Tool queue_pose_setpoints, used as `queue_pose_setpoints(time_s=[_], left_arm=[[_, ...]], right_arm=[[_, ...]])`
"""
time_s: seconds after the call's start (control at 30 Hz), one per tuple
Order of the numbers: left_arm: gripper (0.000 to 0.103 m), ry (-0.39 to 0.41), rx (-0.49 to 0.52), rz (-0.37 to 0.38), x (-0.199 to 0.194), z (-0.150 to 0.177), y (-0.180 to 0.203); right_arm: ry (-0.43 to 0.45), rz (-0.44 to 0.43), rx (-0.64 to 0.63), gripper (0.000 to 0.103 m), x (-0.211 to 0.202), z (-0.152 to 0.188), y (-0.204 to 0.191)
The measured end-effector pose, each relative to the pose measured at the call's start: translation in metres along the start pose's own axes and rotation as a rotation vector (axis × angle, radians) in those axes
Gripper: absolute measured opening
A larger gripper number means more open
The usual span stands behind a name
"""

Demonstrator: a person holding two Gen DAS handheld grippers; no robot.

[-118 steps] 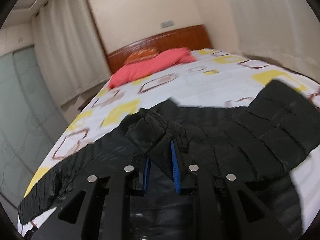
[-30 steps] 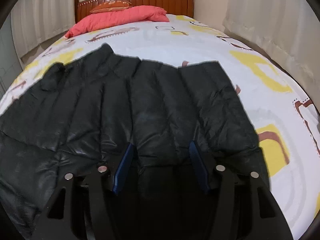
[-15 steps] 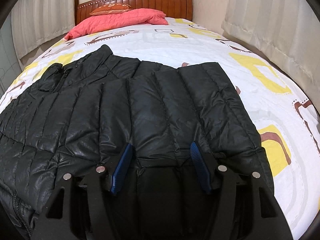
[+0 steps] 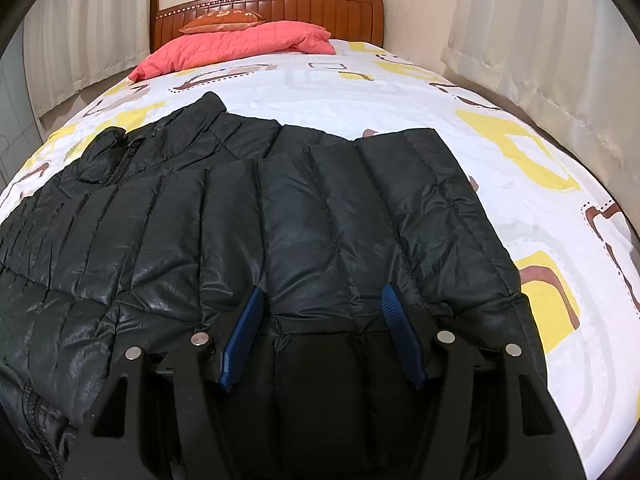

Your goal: Fold large clothes

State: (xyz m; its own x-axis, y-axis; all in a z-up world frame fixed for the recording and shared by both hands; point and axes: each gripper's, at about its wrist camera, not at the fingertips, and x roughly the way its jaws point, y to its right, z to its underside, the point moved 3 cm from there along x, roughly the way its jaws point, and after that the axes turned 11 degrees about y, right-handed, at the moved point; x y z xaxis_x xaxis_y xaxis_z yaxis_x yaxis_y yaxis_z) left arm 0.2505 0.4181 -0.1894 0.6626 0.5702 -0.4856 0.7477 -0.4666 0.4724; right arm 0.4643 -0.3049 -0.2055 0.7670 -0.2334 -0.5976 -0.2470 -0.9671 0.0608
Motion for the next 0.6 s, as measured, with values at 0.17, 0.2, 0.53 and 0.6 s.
queue_pose_setpoints(time_s=[0.17, 0.2, 0.53, 0.6], left_arm=[[0.006, 0.087, 0.205, 0.116, -0.036, 0.007, 0.077], [0.006, 0.089, 0.231, 0.145, -0.042, 0.011, 0.09], [0.006, -0.006, 0.601, 0.446, -0.105, 0.128, 0.264], [0.006, -0.046, 0.663, 0.488, -0.115, 0.156, 0.292]], right_arm=[[0.0, 0.0, -0.001, 0.062, 0.0, 0.0, 0.0], [0.001, 0.001, -0.003, 0.062, 0.0, 0.0, 0.0], [0.004, -0.002, 0.003, 0.062, -0.001, -0.001, 0.001], [0.004, -0.002, 0.004, 0.062, -0.001, -0.001, 0.001]])
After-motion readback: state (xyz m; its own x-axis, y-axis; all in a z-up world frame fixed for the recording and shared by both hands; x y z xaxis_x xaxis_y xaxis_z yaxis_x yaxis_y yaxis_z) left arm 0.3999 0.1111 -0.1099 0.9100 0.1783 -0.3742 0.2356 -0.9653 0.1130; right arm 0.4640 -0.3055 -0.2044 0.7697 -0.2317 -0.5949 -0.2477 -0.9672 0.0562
